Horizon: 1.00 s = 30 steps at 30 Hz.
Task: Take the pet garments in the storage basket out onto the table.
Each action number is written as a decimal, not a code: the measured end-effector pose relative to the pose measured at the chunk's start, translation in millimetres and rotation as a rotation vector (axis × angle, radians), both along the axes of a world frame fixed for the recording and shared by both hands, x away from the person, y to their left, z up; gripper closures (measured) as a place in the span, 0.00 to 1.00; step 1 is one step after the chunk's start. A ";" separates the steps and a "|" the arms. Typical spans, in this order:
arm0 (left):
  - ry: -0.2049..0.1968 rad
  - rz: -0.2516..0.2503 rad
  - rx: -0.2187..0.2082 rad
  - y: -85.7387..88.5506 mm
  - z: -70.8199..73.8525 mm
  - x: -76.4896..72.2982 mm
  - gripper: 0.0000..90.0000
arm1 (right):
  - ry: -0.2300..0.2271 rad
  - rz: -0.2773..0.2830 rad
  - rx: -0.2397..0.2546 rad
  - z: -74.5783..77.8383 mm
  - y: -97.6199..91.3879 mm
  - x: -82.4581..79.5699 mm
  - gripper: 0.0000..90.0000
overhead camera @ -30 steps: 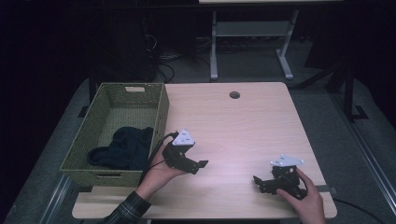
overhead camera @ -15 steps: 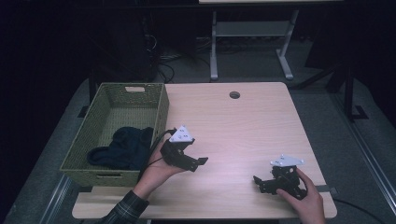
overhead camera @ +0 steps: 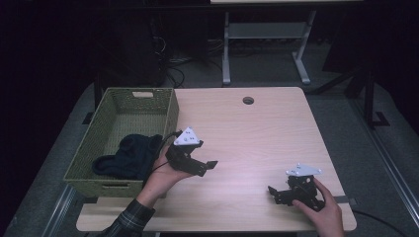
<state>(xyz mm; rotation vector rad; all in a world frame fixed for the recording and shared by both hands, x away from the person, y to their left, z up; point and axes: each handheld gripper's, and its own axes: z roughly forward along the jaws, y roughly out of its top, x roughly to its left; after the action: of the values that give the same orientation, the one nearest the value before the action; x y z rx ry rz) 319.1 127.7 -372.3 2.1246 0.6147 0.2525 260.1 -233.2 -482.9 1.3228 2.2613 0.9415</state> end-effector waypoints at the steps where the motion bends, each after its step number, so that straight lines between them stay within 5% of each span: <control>1: -0.002 0.003 -0.001 1.0 1.5 0.2 0.16 | 0.000 0.000 0.000 0.0 0.0 0.0 0.00; 24: -0.008 0.036 -0.016 24.6 28.9 16.6 0.16 | 0.000 0.000 0.000 0.0 0.1 0.1 0.00; 30: 0.002 0.046 0.015 39.2 31.7 19.7 0.16 | 0.000 -0.003 0.002 0.0 0.3 0.1 0.01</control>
<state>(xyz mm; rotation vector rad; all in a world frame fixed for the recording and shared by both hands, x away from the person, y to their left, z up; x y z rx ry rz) 338.8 167.0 -340.5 2.1264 0.6655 0.2818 260.2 -232.9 -483.0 1.3270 2.2587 0.9432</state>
